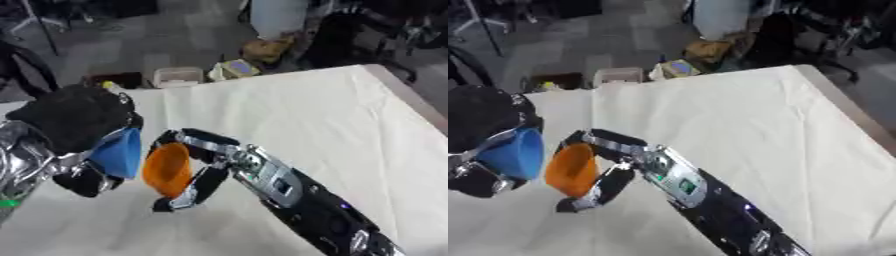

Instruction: Pour the contents of one cup into another cup.

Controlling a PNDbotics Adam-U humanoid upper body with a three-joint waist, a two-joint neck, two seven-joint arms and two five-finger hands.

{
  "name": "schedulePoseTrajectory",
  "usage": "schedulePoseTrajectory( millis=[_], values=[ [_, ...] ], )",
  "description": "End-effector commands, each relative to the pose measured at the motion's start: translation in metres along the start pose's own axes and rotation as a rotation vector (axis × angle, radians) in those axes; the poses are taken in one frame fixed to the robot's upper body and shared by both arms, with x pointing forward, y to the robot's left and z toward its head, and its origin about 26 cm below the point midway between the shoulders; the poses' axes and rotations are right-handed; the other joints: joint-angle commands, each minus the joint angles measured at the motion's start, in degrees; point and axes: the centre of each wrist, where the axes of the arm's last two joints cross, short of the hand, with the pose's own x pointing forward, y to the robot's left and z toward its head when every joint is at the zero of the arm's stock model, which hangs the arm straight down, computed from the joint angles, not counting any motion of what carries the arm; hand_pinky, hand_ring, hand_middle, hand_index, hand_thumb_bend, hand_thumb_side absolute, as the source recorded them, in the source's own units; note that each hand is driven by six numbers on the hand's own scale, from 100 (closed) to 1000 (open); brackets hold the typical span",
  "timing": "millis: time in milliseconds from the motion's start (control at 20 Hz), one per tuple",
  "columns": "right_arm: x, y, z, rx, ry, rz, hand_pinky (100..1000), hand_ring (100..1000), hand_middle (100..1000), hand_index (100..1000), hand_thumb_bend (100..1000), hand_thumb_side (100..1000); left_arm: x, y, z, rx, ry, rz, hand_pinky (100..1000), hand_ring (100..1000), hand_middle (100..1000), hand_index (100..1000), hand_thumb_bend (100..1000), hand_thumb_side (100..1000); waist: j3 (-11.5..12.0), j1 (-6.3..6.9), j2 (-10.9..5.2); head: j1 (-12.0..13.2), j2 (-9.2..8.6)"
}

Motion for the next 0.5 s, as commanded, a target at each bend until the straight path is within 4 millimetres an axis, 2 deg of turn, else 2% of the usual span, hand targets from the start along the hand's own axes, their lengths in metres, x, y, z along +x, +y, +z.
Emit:
schedulePoseTrajectory(
  millis=[50,500],
  values=[
    [0.0106,-0.0081,-0.0055,-0.003,-0.037,0.021,343,253,420,593,447,100,-0.0026,0.0093,0.0043,0.024,0.012,-0.034,110,100,100,331,471,100,-0.08,0.05,-0.68,-0.12,-0.53],
    [0.0103,-0.0084,-0.0053,-0.004,-0.035,0.021,341,253,421,592,446,100,-0.0029,0.0117,0.0064,0.029,0.017,-0.048,110,100,100,329,476,100,-0.07,0.05,-0.68,-0.22,-0.51]
  ],
)
